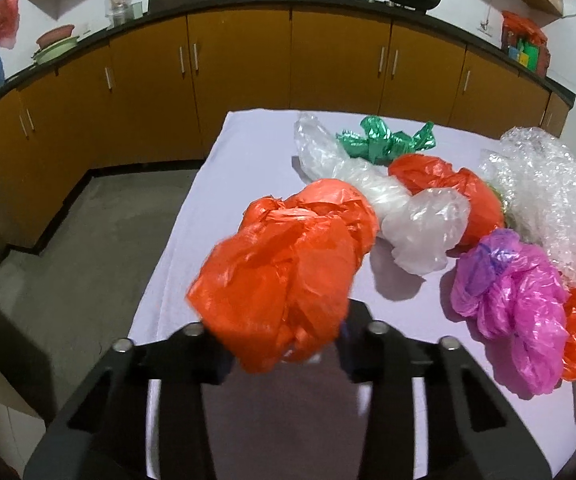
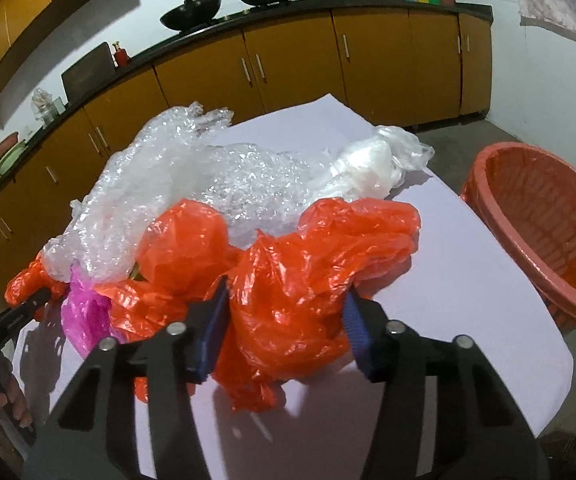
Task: Collect trash
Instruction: 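Grasp a red plastic bag with the right gripper while the left gripper grasps another red bag, then carry both red bags over the red wastebasket and open both grippers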
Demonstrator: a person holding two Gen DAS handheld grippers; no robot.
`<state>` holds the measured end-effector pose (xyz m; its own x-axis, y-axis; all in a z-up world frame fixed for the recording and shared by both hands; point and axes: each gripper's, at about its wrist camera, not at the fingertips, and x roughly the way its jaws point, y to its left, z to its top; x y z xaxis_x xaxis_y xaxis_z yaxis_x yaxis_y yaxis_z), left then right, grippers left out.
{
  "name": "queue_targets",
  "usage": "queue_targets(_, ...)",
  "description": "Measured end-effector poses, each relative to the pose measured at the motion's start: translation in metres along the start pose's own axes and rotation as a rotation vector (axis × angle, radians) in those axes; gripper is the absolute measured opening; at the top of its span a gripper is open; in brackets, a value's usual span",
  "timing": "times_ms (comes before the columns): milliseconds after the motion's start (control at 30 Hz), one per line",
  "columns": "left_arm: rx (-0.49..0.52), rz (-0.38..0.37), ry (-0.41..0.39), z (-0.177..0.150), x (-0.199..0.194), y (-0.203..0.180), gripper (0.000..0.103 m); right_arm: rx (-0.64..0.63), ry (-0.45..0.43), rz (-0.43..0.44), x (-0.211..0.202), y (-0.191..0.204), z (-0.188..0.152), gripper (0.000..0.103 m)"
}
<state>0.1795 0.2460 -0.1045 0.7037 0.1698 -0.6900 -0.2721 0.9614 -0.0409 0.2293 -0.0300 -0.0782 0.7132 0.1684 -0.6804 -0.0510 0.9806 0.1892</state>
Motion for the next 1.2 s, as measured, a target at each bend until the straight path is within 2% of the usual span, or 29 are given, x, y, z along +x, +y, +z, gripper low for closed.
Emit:
queue_targets(200,-0.010,0.002,-0.052,-0.001,-0.016,0.002,0.027,0.001,-0.018,0.001,-0.009,-0.004,0.000,0.041)
queue_targets(367,-0.031,-0.009,-0.088,-0.002,-0.039,0.005,0.027,0.002,-0.049,0.006,-0.027,-0.008,-0.001,0.040)
queue_targets(533,-0.035,-0.054,-0.142,0.002,-0.070,-0.007,0.027,-0.008,-0.101,0.007,-0.051,-0.015,0.001,0.040)
queue_targets(700,-0.004,-0.139,-0.196,0.011,-0.103,-0.040,0.027,-0.035,-0.170,-0.020,-0.078,-0.025,0.006,0.040)
queue_targets(833,0.025,-0.227,-0.225,0.017,-0.122,-0.076,0.027,-0.034,-0.221,-0.074,-0.100,-0.050,0.015,0.040)
queue_targets(1200,0.160,-0.458,-0.206,0.014,-0.140,-0.207,0.027,0.052,-0.282,-0.265,-0.142,-0.162,0.033,0.040)
